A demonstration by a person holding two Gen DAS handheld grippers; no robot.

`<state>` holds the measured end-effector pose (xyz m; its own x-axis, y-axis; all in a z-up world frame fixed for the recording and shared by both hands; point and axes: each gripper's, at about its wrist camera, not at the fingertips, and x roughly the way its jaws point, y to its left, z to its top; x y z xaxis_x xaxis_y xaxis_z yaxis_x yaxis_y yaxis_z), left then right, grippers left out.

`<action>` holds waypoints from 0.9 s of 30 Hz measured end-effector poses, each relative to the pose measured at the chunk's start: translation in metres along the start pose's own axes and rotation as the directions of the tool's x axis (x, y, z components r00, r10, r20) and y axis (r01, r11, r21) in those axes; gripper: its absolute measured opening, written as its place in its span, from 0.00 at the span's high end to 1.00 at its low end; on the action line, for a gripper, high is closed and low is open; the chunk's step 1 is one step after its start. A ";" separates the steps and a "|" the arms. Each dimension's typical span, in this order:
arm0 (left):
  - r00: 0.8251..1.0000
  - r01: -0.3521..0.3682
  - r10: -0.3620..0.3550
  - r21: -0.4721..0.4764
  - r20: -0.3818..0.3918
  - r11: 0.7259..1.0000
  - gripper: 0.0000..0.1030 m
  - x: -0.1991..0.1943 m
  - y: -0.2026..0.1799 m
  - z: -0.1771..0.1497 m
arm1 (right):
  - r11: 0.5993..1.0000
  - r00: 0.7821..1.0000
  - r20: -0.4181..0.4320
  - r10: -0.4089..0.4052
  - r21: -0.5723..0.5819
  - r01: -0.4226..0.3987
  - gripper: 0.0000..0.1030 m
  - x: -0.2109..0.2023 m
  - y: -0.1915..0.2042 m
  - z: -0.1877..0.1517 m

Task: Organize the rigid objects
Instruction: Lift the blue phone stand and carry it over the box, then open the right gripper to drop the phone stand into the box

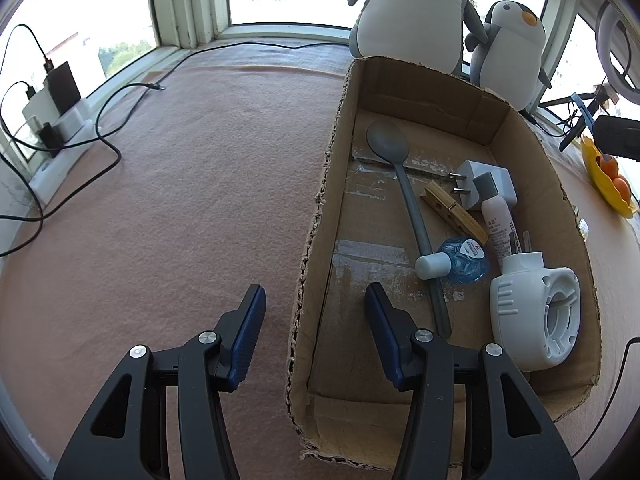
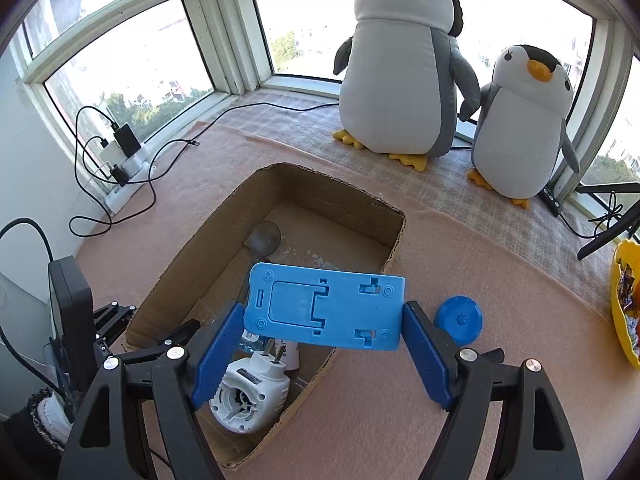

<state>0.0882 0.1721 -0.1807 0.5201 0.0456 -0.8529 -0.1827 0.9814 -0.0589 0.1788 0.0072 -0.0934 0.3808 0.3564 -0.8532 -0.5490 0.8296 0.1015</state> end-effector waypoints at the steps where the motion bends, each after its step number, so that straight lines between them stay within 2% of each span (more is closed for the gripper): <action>1: 1.000 0.001 -0.001 -0.001 0.000 1.000 0.50 0.000 0.000 0.000 | 1.000 1.000 -0.001 0.004 -0.001 -0.004 0.26 0.003 0.004 0.002; 15: 1.000 0.002 -0.002 -0.003 0.001 1.000 0.50 0.001 -0.001 0.002 | 0.998 0.999 -0.050 0.018 -0.051 -0.021 0.26 0.042 0.042 0.012; 27: 1.000 0.003 -0.003 -0.003 0.002 1.000 0.50 0.001 0.000 0.001 | 0.998 0.996 -0.087 0.013 -0.061 -0.018 0.26 0.062 0.051 0.011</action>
<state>0.0896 0.1723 -0.1805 0.5219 0.0433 -0.8519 -0.1837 0.9810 -0.0626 0.1828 0.0763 -0.1356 0.3073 0.3285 -0.8931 -0.6000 0.7954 0.0861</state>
